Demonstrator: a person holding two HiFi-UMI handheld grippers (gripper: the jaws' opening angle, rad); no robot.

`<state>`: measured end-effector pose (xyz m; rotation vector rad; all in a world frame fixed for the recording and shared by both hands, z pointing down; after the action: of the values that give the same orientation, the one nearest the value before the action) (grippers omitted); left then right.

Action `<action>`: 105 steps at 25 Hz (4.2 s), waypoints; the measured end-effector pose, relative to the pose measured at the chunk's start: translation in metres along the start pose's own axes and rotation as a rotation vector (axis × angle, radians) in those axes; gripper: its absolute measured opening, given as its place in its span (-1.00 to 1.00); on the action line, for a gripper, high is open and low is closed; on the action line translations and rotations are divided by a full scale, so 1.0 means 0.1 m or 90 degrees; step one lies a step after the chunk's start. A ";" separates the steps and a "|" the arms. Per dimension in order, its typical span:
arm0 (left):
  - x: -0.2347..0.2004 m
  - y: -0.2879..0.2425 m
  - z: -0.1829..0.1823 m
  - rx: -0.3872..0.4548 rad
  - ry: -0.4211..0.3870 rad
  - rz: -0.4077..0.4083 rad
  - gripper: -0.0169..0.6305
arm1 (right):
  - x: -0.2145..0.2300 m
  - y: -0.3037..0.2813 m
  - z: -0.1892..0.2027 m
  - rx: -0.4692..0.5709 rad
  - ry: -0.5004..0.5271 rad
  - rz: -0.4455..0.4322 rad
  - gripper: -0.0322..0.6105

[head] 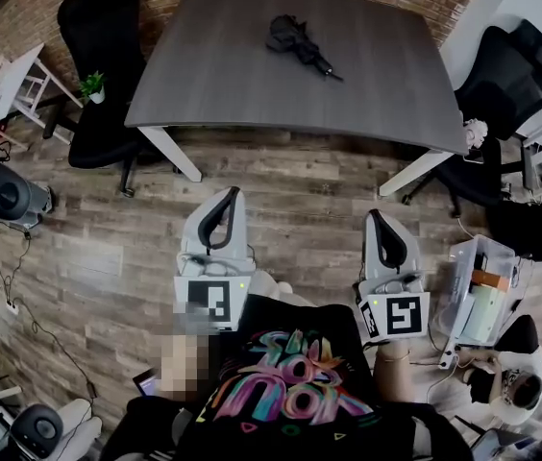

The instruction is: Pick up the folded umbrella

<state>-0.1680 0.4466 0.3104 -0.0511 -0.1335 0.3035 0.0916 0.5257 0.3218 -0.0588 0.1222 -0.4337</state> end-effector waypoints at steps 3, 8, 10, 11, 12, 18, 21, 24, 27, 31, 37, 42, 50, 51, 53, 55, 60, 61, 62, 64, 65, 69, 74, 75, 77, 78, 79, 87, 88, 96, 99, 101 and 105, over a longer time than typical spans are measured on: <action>-0.02 -0.07 0.02 0.000 -0.002 -0.004 -0.95 | 0.03 -0.04 0.04 -0.004 -0.007 0.002 -0.90; -0.07 -0.30 0.09 -0.008 -0.010 -0.006 -0.95 | 0.16 -0.21 0.14 -0.018 -0.015 0.005 -0.90; -0.10 -0.45 0.11 -0.013 -0.006 -0.003 -0.95 | 0.21 -0.34 0.17 -0.026 -0.013 0.008 -0.90; -0.12 -0.55 0.12 -0.014 -0.004 0.000 -0.95 | 0.24 -0.41 0.17 -0.028 -0.013 0.010 -0.90; -0.14 -0.65 0.12 -0.014 -0.002 0.003 -0.95 | 0.27 -0.49 0.17 -0.030 -0.014 0.013 -0.90; -0.41 -1.30 0.09 -0.009 -0.001 0.016 -0.95 | 0.49 -1.13 0.11 -0.043 -0.005 0.016 -0.90; -0.58 -1.65 0.08 -0.005 -0.001 0.023 -0.95 | 0.59 -1.49 0.07 -0.053 0.006 0.021 -0.89; -0.76 -2.00 0.06 -0.007 0.002 0.031 -0.95 | 0.68 -1.84 0.04 -0.057 0.010 0.031 -0.90; -0.94 -2.30 0.03 -0.004 0.009 0.038 -0.95 | 0.76 -2.16 0.00 -0.064 0.018 0.046 -0.90; -1.15 -2.61 0.02 0.005 0.018 0.043 -0.95 | 0.85 -2.47 -0.07 -0.065 0.022 0.069 -0.89; -1.26 -2.90 0.13 -0.015 0.018 0.049 -0.95 | 0.94 -2.72 -0.08 -0.067 0.007 0.089 -0.89; -1.18 -3.14 0.20 -0.023 0.014 0.055 -0.95 | 1.09 -2.87 0.03 -0.096 0.000 0.087 -0.90; -1.03 -3.78 0.16 -0.024 0.022 0.025 -0.95 | 1.69 -3.27 0.20 -0.111 -0.001 0.060 -0.89; -1.00 -3.88 0.14 -0.023 0.022 0.023 -0.95 | 1.79 -3.34 0.21 -0.110 -0.001 0.055 -0.89; -0.93 -4.09 0.08 -0.020 0.018 0.016 -0.95 | 2.00 -3.49 0.21 -0.108 0.003 0.045 -0.89; -0.86 -4.30 0.02 -0.020 0.015 0.008 -0.95 | 2.21 -3.63 0.20 -0.102 0.007 0.033 -0.89; -0.69 -4.75 -0.09 -0.024 0.009 -0.009 -0.95 | 2.77 -3.95 0.14 -0.082 0.008 0.005 -0.90; -0.66 -4.82 -0.11 -0.026 0.008 -0.012 -0.95 | 2.87 -3.99 0.13 -0.079 0.008 0.002 -0.89; -0.63 -4.90 -0.12 -0.027 0.008 -0.015 -0.95 | 2.96 -4.04 0.12 -0.075 0.009 -0.001 -0.89; -0.57 -5.02 -0.16 -0.025 0.008 -0.021 -0.95 | 3.12 -4.12 0.10 -0.068 0.011 -0.010 -0.90; -0.55 -5.08 -0.18 -0.025 0.008 -0.024 -0.95 | 3.19 -4.15 0.10 -0.066 0.012 -0.016 -0.89; -0.47 -5.24 -0.23 -0.020 0.010 -0.042 -0.95 | 3.39 -4.28 0.10 -0.057 0.012 -0.036 -0.90; -0.41 -5.29 -0.25 -0.025 0.001 -0.048 -0.95 | 3.49 -4.35 0.06 -0.046 0.004 -0.047 -0.90; -0.42 -5.29 -0.26 -0.026 -0.001 -0.047 -0.95 | 3.49 -4.36 0.05 -0.043 0.001 -0.047 -0.89; -0.44 -5.29 -0.27 -0.026 -0.004 -0.043 -0.95 | 3.48 -4.38 0.03 -0.038 -0.003 -0.047 -0.89; -0.46 -5.30 -0.28 -0.024 -0.003 -0.041 -0.95 | 3.46 -4.40 0.03 -0.036 -0.006 -0.047 -0.90; -0.47 -5.32 -0.29 -0.021 -0.001 -0.037 -0.95 | 3.45 -4.41 0.02 -0.035 -0.007 -0.047 -0.89; -0.55 -5.39 -0.35 -0.012 0.015 -0.024 -0.95 | 3.37 -4.49 0.06 -0.039 -0.042 -0.049 -0.89; -0.56 -5.39 -0.34 -0.014 0.013 -0.024 -0.95 | 3.37 -4.50 0.06 -0.039 -0.042 -0.051 -0.89; -0.61 -5.40 -0.25 -0.018 0.010 -0.029 -0.95 | 3.37 -4.65 0.14 -0.056 -0.047 -0.070 -0.89; -0.64 -5.41 -0.22 -0.025 0.013 -0.033 -0.95 | 3.40 -4.73 0.17 -0.063 -0.066 -0.083 -0.84; -0.65 -5.42 -0.20 -0.030 0.017 -0.037 -0.95 | 3.42 -4.80 0.20 -0.069 -0.081 -0.094 -0.78; -0.68 -5.44 -0.17 -0.032 0.020 -0.045 -0.95 | 3.44 -4.96 0.27 -0.094 -0.102 -0.133 -0.60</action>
<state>-0.0697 -0.0923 0.3239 -0.1012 -0.1115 0.2292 0.1987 -0.0676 0.3536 -0.2524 -0.0098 -0.6267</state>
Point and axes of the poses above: the fingertips, and each gripper's own axes: y backward along the fingers, x to its right, z out of its underside, the point moved 9 cm from there along y, backward along the fingers, and after that the axes turned 14 degrees about -z, right-handed, at the moved point
